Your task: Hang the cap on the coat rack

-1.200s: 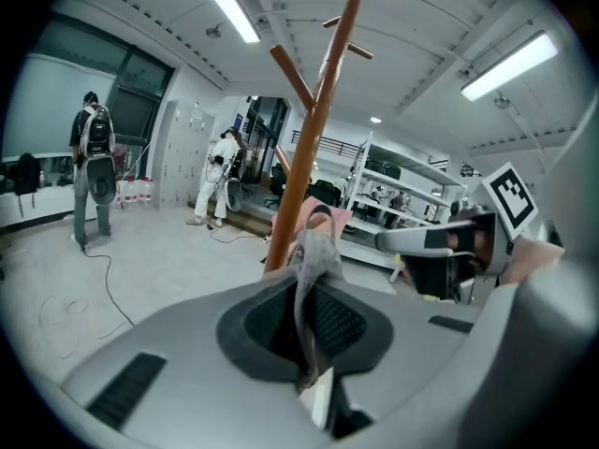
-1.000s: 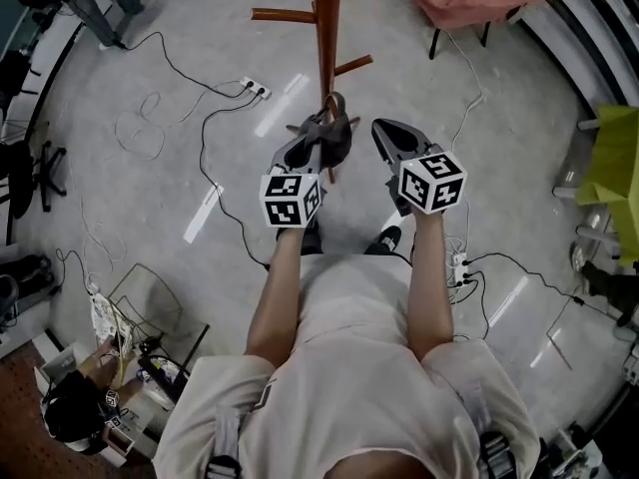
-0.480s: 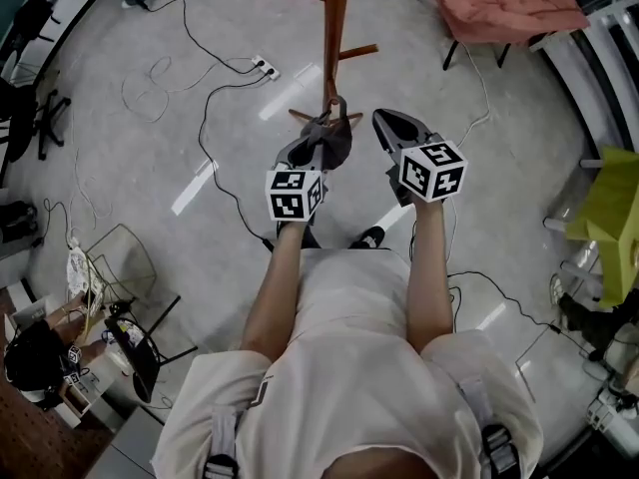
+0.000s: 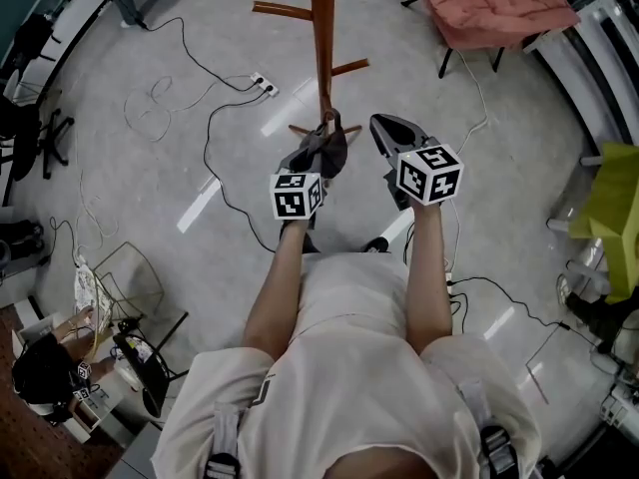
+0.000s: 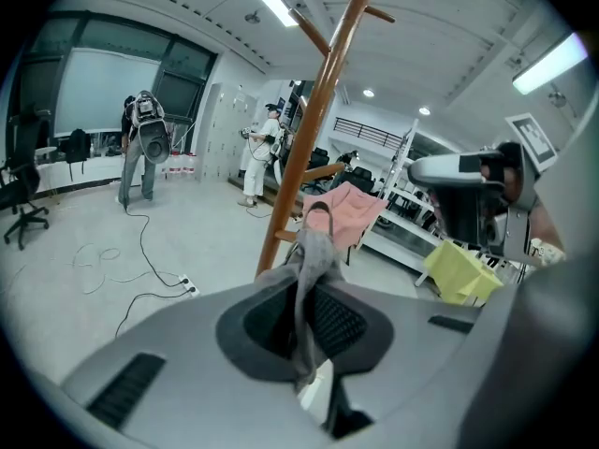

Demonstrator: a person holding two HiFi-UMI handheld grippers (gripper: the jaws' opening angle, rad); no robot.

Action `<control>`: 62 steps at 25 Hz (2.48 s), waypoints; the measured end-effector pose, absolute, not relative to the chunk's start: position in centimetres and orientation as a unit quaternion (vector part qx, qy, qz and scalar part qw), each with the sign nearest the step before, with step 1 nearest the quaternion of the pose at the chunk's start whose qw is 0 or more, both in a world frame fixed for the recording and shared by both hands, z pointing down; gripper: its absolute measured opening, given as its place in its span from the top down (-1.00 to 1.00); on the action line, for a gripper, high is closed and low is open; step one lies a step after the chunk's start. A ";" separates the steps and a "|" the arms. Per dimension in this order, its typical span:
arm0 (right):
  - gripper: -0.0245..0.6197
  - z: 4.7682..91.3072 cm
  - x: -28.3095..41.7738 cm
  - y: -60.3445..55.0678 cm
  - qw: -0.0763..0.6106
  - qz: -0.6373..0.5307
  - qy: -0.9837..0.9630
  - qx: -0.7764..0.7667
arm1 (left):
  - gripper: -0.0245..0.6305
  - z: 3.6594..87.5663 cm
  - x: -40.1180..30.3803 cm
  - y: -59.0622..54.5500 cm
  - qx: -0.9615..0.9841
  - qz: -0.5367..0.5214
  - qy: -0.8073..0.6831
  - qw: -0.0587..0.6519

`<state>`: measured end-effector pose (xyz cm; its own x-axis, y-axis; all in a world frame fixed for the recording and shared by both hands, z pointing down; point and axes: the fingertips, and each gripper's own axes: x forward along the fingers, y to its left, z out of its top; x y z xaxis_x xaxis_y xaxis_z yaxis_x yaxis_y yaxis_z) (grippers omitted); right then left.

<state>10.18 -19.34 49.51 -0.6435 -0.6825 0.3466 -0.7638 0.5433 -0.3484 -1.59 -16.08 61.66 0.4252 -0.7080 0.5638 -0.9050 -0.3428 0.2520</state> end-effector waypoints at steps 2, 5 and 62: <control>0.91 49.7 10.3 -19.3 0.088 0.241 -0.873 0.414 | 0.86 62.3 -1.5 -16.1 0.798 0.184 -0.501 0.279; 0.91 49.4 10.3 -19.6 0.091 0.237 -0.875 0.412 | 0.86 63.1 -1.5 -16.3 0.796 0.182 -0.499 0.291; 0.91 50.9 9.5 -19.2 0.119 0.246 -0.873 0.403 | 0.54 61.3 -2.1 -17.4 0.821 0.181 -0.471 0.266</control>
